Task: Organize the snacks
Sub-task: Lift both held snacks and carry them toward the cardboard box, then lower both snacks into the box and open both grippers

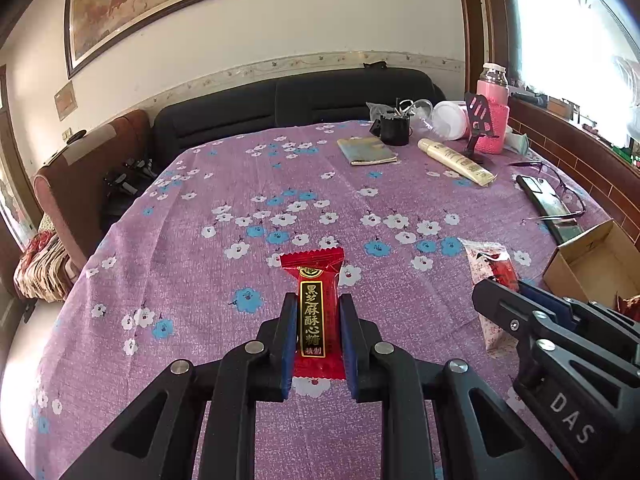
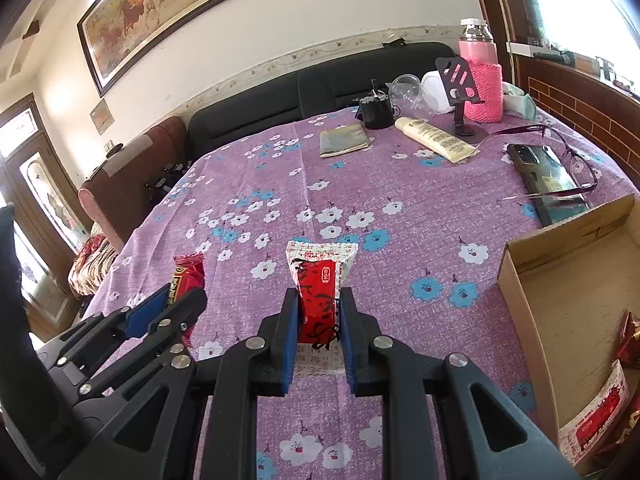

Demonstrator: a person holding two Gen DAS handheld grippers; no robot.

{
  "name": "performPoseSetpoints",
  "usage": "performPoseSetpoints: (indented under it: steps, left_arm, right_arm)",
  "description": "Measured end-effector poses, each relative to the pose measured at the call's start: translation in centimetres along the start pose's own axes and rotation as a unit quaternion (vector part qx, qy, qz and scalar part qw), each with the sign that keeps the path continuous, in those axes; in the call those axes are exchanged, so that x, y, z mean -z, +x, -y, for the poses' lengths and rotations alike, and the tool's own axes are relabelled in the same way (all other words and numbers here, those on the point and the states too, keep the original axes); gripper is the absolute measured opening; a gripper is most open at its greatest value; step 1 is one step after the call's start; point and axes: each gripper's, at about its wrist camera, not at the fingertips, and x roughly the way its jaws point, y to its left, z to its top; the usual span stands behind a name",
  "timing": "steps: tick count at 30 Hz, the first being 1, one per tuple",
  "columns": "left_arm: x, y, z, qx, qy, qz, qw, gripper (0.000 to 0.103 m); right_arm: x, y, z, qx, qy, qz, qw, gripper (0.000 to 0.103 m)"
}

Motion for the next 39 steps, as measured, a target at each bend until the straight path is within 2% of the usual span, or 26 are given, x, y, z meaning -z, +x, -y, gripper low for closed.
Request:
performPoseSetpoints:
  steps: [13,18,25,31,39]
  left_arm:
    - [-0.6,-2.0,0.3,0.047,-0.01,0.026,0.9985,0.02]
    - [-0.4,-2.1,1.0,0.065,-0.003,0.022,0.9976,0.02]
    - [-0.4,-2.1,2.4,0.093,-0.006,-0.012,0.9955,0.02]
    - [-0.8,-4.0,5.4,0.113,0.01,-0.009,0.9935,0.02]
    - [-0.2,-7.1,11.8,0.148,0.052,-0.006,0.9876,0.02]
  right_arm:
    - [0.1,-4.2,0.3,0.001,0.03,0.029,0.999,0.018]
    - [0.8,-6.8,1.2,0.001,0.038,0.037,0.999,0.018]
    - [1.6,-11.8,4.5,0.008,0.059,0.072,0.996,0.018]
    - [2.5,-14.5,8.7,0.022,0.093,0.09,0.991,0.018]
    - [3.8,-16.4,12.6,0.031,0.122,0.102,0.987,0.018]
